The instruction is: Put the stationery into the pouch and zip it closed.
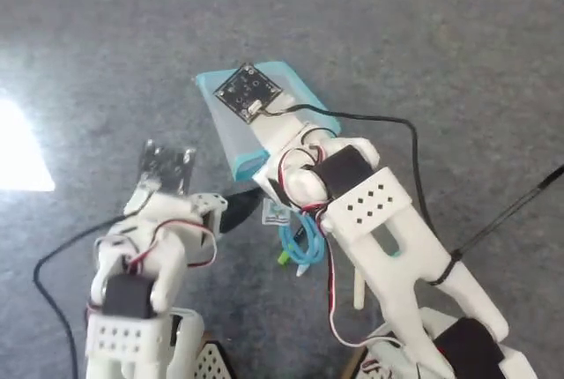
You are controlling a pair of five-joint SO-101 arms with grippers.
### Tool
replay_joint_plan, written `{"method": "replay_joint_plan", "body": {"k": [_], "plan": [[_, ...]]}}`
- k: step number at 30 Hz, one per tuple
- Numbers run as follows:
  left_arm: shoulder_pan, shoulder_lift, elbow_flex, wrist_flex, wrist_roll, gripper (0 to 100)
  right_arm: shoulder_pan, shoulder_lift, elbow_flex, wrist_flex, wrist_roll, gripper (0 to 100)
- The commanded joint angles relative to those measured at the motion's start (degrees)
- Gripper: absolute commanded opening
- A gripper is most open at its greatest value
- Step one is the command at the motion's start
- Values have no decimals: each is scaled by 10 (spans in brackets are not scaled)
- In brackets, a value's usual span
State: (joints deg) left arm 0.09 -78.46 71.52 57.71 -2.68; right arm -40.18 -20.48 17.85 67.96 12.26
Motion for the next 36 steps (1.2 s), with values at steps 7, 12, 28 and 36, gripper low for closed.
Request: {"method": "replay_joint_plan", "body": {"k": [7,12,28,36], "plan": [[-90,54,5,-107,10,430,-5,-45,-19,20,-9,6],[-51,54,23,-109,8,430,-5,-87,-18,39,-9,6],[-47,54,51,-161,10,397,-73,-114,-46,112,-4,6],[-45,54,52,-163,-11,207,-74,-112,-43,120,-3,6]]}}
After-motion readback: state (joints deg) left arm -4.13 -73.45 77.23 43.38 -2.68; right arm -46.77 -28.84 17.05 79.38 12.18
